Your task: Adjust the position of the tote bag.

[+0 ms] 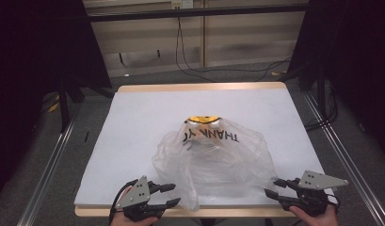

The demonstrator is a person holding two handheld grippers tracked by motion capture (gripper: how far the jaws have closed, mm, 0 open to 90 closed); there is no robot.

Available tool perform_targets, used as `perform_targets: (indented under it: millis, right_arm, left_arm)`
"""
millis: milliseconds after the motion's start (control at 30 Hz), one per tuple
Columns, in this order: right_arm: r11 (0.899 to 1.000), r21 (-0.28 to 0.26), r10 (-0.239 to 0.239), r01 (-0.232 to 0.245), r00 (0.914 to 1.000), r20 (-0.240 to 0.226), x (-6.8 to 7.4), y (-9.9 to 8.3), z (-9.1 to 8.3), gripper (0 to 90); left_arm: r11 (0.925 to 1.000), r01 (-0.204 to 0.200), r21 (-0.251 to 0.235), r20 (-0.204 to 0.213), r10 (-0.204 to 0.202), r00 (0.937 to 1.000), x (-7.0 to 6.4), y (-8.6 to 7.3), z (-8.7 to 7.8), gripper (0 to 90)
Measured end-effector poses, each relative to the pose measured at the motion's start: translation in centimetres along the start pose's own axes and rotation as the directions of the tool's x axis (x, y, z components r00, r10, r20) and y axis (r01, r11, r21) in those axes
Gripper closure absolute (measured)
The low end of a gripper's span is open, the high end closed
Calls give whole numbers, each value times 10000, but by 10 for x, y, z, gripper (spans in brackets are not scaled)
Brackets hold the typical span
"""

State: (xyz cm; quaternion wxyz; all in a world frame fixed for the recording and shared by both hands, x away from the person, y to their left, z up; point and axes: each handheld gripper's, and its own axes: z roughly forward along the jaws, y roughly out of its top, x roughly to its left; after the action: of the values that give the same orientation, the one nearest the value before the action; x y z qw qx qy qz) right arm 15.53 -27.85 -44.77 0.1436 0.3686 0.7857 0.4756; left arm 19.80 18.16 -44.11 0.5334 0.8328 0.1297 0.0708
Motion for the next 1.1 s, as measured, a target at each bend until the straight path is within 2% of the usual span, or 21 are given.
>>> perform_targets:
  millis: [67,100,167,200,233,333,400,433,500,600,633,667,700,767,800,900,1000,1100]
  right_arm:
    - [9998,124,-159,159,9999,-45,1,1,2,589]
    - [9997,176,-163,165,9998,-77,1,1,3,616]
    - [9997,174,-171,172,9998,-45,1,1,3,652]
    - [9997,163,-190,192,9998,-107,1,1,4,718]
    - [9997,152,-191,192,9998,-75,1,2,3,758]
    - [9999,-19,-109,109,9996,-254,1,2,2,813]
    - [9999,-100,-70,67,9996,-285,0,2,1,847]
    - [9999,-145,-69,64,9995,-305,0,2,1,856]
    - [9998,-199,-60,54,9995,-324,-1,3,2,862]
    - [9998,-152,-112,106,9992,-395,-1,4,4,864]
    - [9998,-161,-137,131,9990,-416,-1,4,4,865]
    - [9997,-178,-162,155,9989,-429,-1,4,5,864]
    - [9997,-202,-175,166,9989,-443,-1,4,5,864]
    - [9997,-210,-138,129,9990,-416,-1,4,4,864]
    - [9997,-210,-138,129,9990,-416,-1,4,4,864]
    - [9995,-259,-193,182,9989,-418,-1,4,4,863]
    - [9996,-226,-206,196,9988,-440,-1,4,4,863]
    - [9996,-203,-206,197,9987,-458,0,4,4,863]
  left_arm:
    - [9996,-183,233,126,180,9998,-3,1,5,547]
    - [9998,-139,156,349,134,9993,-3,1,8,547]
    - [9998,-130,147,438,124,9990,-6,1,10,554]
    - [9989,-372,278,756,351,9965,-10,3,15,585]
    - [9988,-393,305,792,368,9962,-12,3,18,590]
    - [9962,-674,559,1075,611,9923,-16,4,25,610]
    - [9945,-721,766,1263,620,9901,-16,3,29,596]
    - [9945,-642,825,1213,539,9911,-16,2,30,589]
    - [9938,-516,982,1275,389,9911,-15,0,34,575]
    - [9917,-563,1152,1375,402,9897,-15,0,41,570]
    - [9890,-765,1267,1421,583,9881,-15,1,44,575]
    - [9890,-765,1267,1421,583,9881,-15,1,44,579]
    - [9840,-1003,1471,1631,758,9837,-17,1,51,597]
    - [9780,-1185,1715,1699,892,9814,-17,1,59,607]
    - [9780,-1185,1715,1699,892,9814,-17,1,59,607]
    - [9683,-1161,2214,1701,789,9823,-12,0,72,612]
    - [9651,-1169,2345,1607,801,9838,-11,-2,76,575]
    - [9581,-1232,2587,1462,872,9854,-12,-3,79,550]
